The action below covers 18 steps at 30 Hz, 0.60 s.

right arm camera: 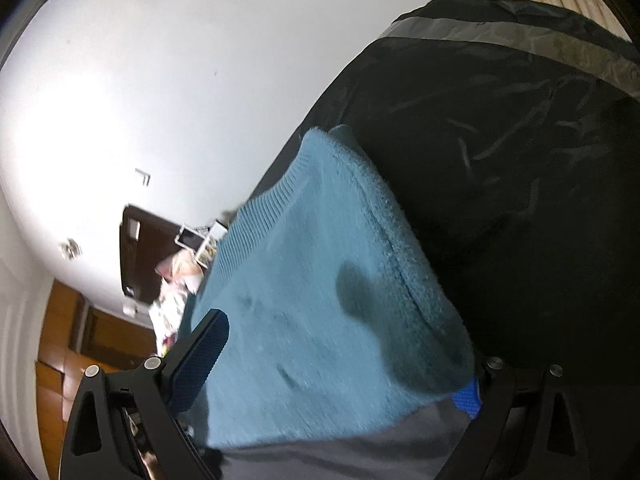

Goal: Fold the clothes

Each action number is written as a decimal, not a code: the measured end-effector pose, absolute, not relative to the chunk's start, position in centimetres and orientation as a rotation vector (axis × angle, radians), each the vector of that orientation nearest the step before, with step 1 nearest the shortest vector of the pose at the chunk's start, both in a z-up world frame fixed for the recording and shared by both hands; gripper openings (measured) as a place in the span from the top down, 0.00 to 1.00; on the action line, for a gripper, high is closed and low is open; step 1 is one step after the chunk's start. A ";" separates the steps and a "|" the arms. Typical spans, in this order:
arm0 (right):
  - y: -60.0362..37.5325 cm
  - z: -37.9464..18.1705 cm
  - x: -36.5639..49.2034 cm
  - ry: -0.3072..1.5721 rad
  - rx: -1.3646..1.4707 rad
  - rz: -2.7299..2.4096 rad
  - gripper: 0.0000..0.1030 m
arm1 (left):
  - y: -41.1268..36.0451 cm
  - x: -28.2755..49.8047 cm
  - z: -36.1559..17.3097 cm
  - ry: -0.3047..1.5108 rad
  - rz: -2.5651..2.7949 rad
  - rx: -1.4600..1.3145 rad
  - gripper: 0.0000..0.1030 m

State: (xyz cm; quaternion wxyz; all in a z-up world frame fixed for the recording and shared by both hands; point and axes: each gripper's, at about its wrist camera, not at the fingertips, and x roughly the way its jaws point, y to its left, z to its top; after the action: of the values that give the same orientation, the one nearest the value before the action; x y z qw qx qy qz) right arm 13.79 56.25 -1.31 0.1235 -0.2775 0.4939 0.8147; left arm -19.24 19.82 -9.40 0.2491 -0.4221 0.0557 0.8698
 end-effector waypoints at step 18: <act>55.6 -0.8 13.2 1.370 -0.741 2.399 0.05 | 19.4 -19.3 -9.5 0.146 2.349 -1.135 0.01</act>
State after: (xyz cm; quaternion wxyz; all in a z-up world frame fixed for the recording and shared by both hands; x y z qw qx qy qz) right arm 13.22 55.61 -0.83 0.1403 -0.2564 0.4743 0.8304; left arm -19.26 19.44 -9.52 0.2613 -0.4193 0.0540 0.8677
